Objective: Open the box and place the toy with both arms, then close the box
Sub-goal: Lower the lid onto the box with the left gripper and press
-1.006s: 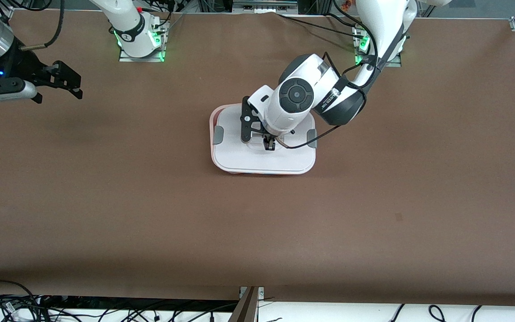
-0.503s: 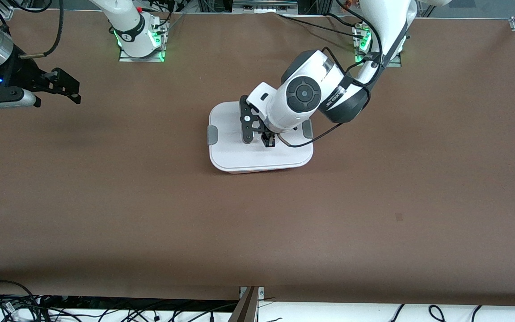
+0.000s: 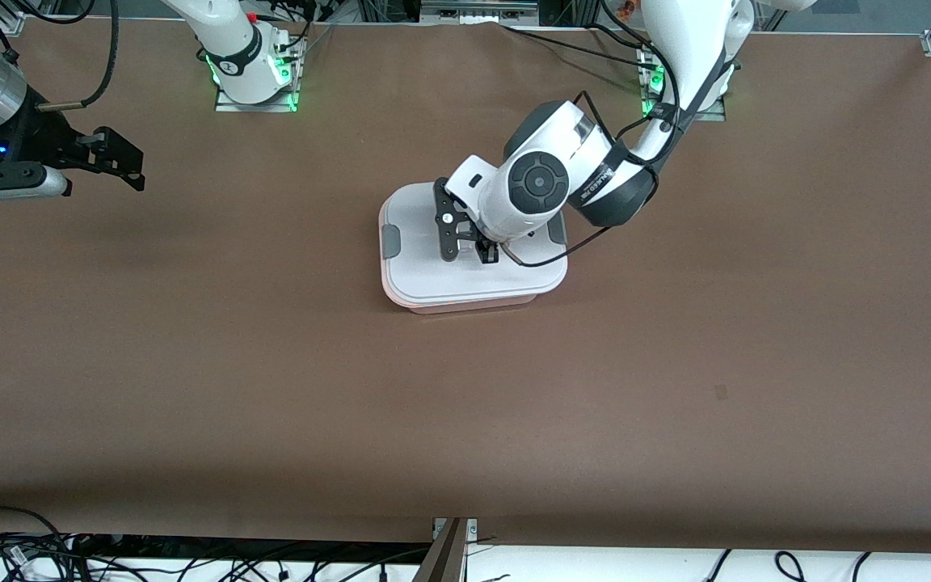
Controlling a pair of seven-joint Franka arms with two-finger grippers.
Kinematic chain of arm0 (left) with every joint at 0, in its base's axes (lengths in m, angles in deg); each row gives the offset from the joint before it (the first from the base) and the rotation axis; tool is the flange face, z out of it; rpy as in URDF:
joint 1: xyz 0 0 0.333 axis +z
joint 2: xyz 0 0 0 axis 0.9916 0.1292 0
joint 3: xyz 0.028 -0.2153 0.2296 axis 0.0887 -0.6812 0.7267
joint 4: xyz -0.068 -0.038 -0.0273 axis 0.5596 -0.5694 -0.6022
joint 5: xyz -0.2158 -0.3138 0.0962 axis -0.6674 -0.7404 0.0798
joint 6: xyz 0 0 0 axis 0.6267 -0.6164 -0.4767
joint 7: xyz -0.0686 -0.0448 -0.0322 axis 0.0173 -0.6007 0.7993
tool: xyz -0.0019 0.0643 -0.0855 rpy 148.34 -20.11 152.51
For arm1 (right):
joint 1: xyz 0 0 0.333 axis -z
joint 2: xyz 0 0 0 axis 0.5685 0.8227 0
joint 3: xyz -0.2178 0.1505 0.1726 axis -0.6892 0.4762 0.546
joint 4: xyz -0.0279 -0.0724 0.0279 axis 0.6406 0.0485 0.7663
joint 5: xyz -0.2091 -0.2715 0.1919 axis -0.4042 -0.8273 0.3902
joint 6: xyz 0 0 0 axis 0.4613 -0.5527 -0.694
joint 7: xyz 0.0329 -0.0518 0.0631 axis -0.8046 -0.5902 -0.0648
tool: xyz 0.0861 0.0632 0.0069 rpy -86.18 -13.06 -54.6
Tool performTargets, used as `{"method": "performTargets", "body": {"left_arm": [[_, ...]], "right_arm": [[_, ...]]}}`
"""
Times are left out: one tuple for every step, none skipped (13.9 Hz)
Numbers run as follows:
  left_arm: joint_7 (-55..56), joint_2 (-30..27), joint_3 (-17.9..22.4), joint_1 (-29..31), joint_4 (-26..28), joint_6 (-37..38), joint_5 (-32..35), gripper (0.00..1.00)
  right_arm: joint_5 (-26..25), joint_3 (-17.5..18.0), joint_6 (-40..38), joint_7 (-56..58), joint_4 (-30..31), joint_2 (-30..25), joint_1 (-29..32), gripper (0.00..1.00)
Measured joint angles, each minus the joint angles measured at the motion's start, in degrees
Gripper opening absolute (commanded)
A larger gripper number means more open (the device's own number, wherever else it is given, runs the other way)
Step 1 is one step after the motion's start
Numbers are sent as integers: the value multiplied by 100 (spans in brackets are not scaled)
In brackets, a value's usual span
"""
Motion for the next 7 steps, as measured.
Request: {"method": "performTargets", "body": {"left_arm": [[89, 1, -1, -29, 0, -19, 0, 0], [147, 1, -2, -47, 0, -55, 0, 0], [175, 2, -3, -56, 0, -105, 0, 0], [190, 9, 0, -57, 1, -133, 0, 0], [193, 25, 7, -51, 1, -145, 0, 0], [193, 44, 8, -43, 1, -168, -5, 0], [193, 49, 8, -41, 0, -175, -9, 0]], "right_arm": [[0, 2, 0, 0, -4, -2, 0, 100], [0, 3, 0, 0, -9, -8, 0, 100], [0, 3, 0, 0, -11, -16, 0, 100], [0, 4, 0, 0, -11, -23, 0, 100], [0, 4, 0, 1, -11, -29, 0, 100], [0, 3, 4, 2, -11, -30, 0, 100], [0, 0, 15, 3, -11, -30, 0, 100]]}}
